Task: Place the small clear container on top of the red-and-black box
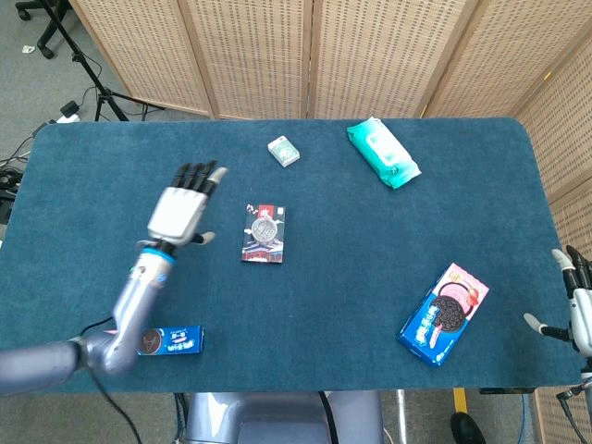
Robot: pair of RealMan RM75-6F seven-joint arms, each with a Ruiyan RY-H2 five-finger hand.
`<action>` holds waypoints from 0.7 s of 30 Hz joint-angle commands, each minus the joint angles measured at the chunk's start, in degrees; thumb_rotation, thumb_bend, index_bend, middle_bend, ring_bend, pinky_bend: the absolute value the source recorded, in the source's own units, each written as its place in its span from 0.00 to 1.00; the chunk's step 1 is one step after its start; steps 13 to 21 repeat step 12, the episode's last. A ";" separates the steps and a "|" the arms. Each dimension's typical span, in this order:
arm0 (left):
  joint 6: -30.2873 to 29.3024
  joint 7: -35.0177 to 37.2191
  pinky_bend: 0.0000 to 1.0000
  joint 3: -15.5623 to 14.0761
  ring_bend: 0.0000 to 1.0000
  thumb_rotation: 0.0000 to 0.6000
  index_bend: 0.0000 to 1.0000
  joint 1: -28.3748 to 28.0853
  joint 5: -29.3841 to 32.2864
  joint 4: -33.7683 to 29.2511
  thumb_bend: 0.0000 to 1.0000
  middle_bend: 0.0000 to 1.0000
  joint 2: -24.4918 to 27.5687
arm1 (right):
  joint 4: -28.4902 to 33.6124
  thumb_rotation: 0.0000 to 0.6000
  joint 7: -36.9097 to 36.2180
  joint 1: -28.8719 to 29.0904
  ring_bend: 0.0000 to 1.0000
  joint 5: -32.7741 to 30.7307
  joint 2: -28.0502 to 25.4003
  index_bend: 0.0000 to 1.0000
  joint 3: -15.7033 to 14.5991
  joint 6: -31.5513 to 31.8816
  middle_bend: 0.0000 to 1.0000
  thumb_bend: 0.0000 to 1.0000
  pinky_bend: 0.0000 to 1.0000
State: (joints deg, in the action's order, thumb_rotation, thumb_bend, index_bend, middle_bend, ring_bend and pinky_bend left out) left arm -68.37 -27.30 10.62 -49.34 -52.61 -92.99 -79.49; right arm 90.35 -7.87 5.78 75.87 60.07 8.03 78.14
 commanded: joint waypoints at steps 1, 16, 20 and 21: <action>-12.39 12.44 0.00 -8.51 0.00 1.00 0.00 13.83 -11.42 -2.09 0.00 0.00 6.98 | -0.31 1.00 0.66 -0.10 0.00 0.33 0.51 0.00 -0.07 0.61 0.00 0.00 0.00; -16.13 24.79 0.00 -14.22 0.00 1.00 0.00 28.45 -14.42 2.27 0.00 0.00 10.37 | -0.46 1.00 3.55 -0.51 0.00 2.54 2.58 0.00 -0.50 3.61 0.00 0.00 0.00; -16.13 24.79 0.00 -14.22 0.00 1.00 0.00 28.45 -14.42 2.27 0.00 0.00 10.37 | -0.46 1.00 3.55 -0.51 0.00 2.54 2.58 0.00 -0.50 3.61 0.00 0.00 0.00; -16.13 24.79 0.00 -14.22 0.00 1.00 0.00 28.45 -14.42 2.27 0.00 0.00 10.37 | -0.46 1.00 3.55 -0.51 0.00 2.54 2.58 0.00 -0.50 3.61 0.00 0.00 0.00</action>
